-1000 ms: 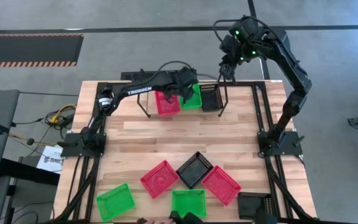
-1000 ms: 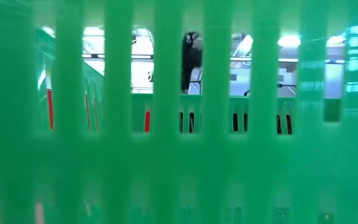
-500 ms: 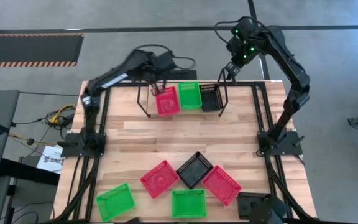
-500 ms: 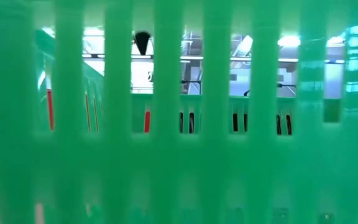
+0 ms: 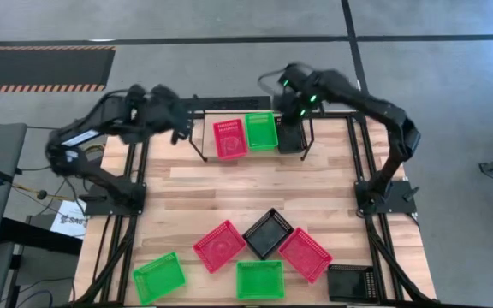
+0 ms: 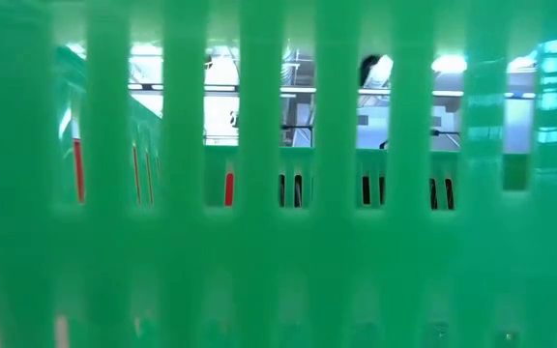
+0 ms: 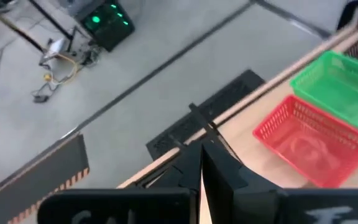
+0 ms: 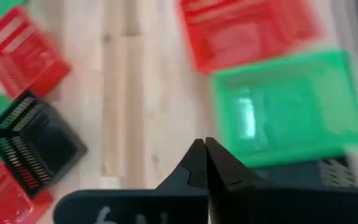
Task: Stack baskets on shelf by color
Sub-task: Put the top red bin on the shelf
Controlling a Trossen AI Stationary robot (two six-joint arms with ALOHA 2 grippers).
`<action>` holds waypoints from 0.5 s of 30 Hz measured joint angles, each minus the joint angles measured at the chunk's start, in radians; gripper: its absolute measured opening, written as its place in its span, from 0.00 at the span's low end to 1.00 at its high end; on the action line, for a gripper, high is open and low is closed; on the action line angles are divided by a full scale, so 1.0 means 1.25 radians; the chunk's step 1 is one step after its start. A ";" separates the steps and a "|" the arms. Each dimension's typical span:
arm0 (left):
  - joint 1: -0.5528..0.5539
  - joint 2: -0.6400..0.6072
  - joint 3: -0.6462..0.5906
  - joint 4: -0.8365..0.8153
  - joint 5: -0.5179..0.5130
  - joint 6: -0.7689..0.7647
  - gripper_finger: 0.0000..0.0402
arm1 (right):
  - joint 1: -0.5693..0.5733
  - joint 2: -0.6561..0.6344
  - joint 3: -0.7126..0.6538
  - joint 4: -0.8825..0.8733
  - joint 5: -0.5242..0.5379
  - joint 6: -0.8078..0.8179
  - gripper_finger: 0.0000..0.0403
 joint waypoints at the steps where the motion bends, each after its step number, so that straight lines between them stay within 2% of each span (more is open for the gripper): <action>1: -0.014 -0.022 -0.032 0.000 -0.009 -0.033 0.00 | 0.025 0.000 -0.024 0.027 0.000 0.012 0.01; 8: -0.056 -0.134 -0.257 0.005 -0.016 -0.143 0.00 | 0.166 0.000 -0.192 0.243 0.015 0.176 0.01; 12: -0.055 -0.163 -0.363 0.013 0.059 -0.152 0.00 | 0.218 0.000 -0.268 0.355 0.033 0.260 0.00; 15: -0.056 -0.165 -0.417 0.014 0.101 -0.155 0.00 | 0.240 0.000 -0.303 0.402 0.036 0.275 0.00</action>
